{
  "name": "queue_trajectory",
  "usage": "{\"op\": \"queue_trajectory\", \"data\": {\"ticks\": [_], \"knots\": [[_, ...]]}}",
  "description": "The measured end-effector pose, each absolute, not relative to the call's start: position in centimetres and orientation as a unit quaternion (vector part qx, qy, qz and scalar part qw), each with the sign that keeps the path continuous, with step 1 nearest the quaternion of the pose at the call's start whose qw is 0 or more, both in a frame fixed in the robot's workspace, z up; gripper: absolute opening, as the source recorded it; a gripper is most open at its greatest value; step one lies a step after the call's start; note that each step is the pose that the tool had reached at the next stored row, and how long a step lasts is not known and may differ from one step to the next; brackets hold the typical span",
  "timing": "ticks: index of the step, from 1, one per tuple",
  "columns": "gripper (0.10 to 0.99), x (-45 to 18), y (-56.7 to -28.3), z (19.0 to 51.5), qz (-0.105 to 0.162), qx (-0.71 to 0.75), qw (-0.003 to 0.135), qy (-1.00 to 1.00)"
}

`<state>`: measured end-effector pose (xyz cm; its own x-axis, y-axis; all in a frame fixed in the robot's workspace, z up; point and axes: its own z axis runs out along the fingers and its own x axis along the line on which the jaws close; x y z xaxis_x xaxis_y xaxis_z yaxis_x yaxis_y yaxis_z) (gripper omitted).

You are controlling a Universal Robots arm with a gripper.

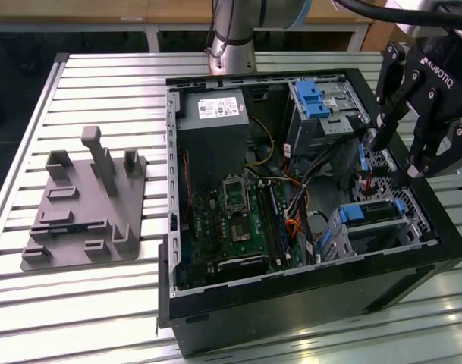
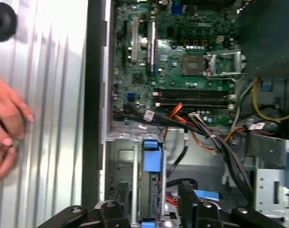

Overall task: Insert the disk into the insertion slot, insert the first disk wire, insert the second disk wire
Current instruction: 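Insert the first disk wire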

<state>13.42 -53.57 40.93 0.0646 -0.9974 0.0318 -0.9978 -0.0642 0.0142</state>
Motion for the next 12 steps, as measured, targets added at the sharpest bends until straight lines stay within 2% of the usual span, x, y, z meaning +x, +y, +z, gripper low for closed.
{"op": "queue_trajectory", "data": {"ticks": [10,12], "knots": [[0.557,13.44,-52.78,40.89,0.069,0.725,0.082,-0.681],[0.557,13.44,-52.63,40.86,0.077,0.724,0.09,-0.68]]}}
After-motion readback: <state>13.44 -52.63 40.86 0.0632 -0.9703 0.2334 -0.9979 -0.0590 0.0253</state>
